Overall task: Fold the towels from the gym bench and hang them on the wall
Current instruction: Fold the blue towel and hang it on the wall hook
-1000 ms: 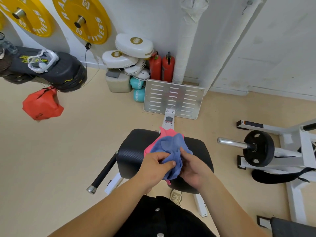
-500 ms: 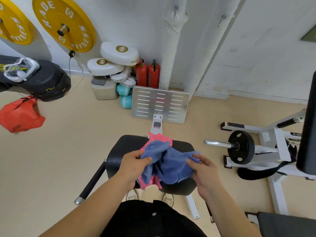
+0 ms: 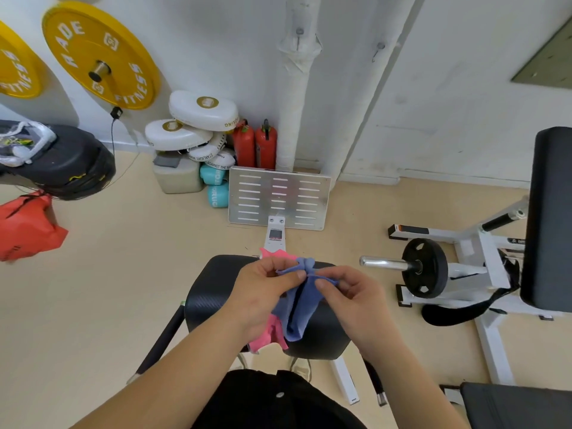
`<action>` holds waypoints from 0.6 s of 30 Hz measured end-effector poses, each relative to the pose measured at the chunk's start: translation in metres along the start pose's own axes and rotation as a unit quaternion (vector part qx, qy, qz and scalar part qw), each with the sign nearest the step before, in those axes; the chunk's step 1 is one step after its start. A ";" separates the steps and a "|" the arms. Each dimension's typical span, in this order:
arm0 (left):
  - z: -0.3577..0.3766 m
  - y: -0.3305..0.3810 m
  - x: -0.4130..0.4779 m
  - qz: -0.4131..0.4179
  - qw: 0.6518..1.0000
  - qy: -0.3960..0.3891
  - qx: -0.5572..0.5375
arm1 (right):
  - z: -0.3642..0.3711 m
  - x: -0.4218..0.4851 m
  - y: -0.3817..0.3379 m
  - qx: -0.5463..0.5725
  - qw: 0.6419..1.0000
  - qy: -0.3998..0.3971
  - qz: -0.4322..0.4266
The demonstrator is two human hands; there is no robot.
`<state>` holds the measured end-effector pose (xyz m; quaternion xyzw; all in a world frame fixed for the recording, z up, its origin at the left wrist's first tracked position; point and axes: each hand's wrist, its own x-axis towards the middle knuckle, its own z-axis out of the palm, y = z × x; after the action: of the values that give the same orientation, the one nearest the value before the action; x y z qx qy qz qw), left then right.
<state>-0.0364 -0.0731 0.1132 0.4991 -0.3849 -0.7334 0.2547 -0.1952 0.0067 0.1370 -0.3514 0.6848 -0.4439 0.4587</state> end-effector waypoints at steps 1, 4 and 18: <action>-0.003 0.000 -0.001 -0.002 1.000 -0.016 -0.014 | 0.000 0.001 0.002 -0.031 0.999 0.001 -0.013; -0.011 -0.002 -0.001 0.003 0.999 -0.034 -0.022 | 0.003 0.006 0.010 -0.158 0.980 0.044 -0.110; -0.019 0.003 -0.011 0.035 0.998 -0.041 -0.025 | 0.022 0.017 -0.014 0.042 0.998 -0.032 -0.041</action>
<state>-0.0151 -0.0728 0.1178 0.4485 -0.3940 -0.7532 0.2765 -0.1790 -0.0195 0.1402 -0.3734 0.6355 -0.4793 0.4765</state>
